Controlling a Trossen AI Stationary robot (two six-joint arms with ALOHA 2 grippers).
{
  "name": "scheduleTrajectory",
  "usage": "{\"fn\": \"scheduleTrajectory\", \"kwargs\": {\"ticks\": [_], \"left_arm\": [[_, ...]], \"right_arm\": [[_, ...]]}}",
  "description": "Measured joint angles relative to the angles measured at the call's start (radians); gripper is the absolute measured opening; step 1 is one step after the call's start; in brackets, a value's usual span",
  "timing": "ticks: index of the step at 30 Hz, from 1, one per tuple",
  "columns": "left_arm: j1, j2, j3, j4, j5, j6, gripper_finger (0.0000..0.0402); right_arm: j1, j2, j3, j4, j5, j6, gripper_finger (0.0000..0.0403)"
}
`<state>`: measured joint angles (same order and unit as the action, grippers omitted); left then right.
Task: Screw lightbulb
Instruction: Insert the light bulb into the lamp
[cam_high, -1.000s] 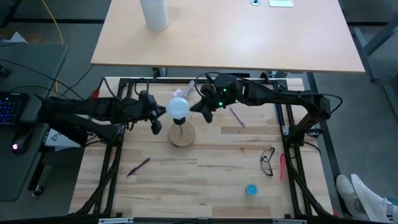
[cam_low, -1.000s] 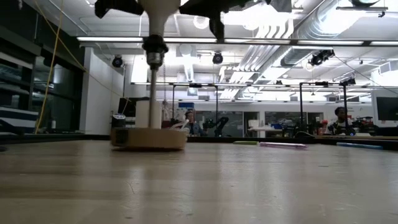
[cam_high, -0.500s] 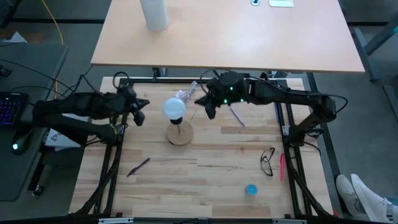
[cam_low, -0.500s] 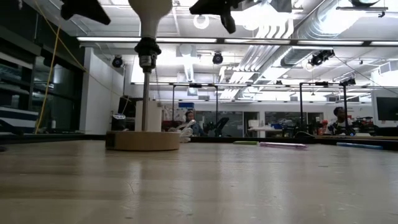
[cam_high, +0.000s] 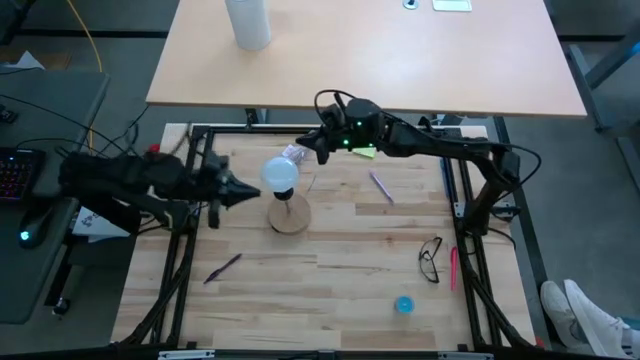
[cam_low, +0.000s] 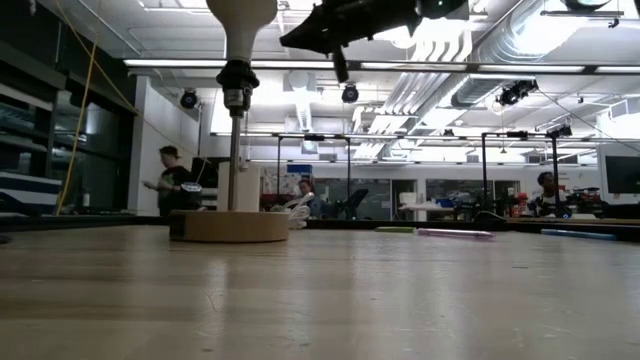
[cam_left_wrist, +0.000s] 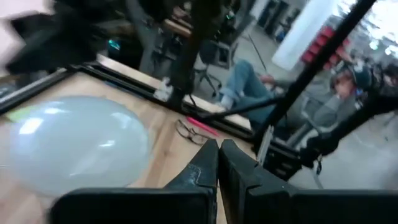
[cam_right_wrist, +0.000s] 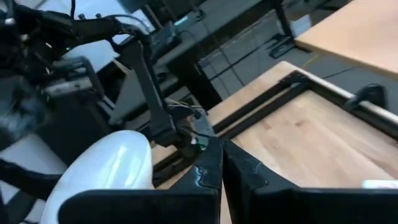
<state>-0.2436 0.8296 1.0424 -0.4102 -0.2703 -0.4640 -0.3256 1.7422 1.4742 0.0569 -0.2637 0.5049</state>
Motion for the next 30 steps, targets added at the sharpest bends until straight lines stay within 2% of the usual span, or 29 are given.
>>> {"fn": "scheduleTrajectory", "kwargs": {"ticks": [7,11,20,30], "left_arm": [[0.000,0.159,0.000,0.017,0.025,0.017,0.0000],[0.001,0.207,0.000,0.021,-0.022,0.030,0.0000],[0.002,0.222,-0.001,0.011,-0.128,0.084,0.0000],[0.055,0.221,-0.001,-0.043,-0.133,0.102,0.0000]], "right_arm": [[0.017,0.050,0.000,0.109,-0.026,0.090,0.0000],[0.036,0.046,0.000,0.130,-0.023,0.103,0.0000],[0.082,0.047,0.000,0.168,0.032,0.150,0.0000],[0.107,0.047,0.000,0.160,0.051,0.176,0.0000]]}}
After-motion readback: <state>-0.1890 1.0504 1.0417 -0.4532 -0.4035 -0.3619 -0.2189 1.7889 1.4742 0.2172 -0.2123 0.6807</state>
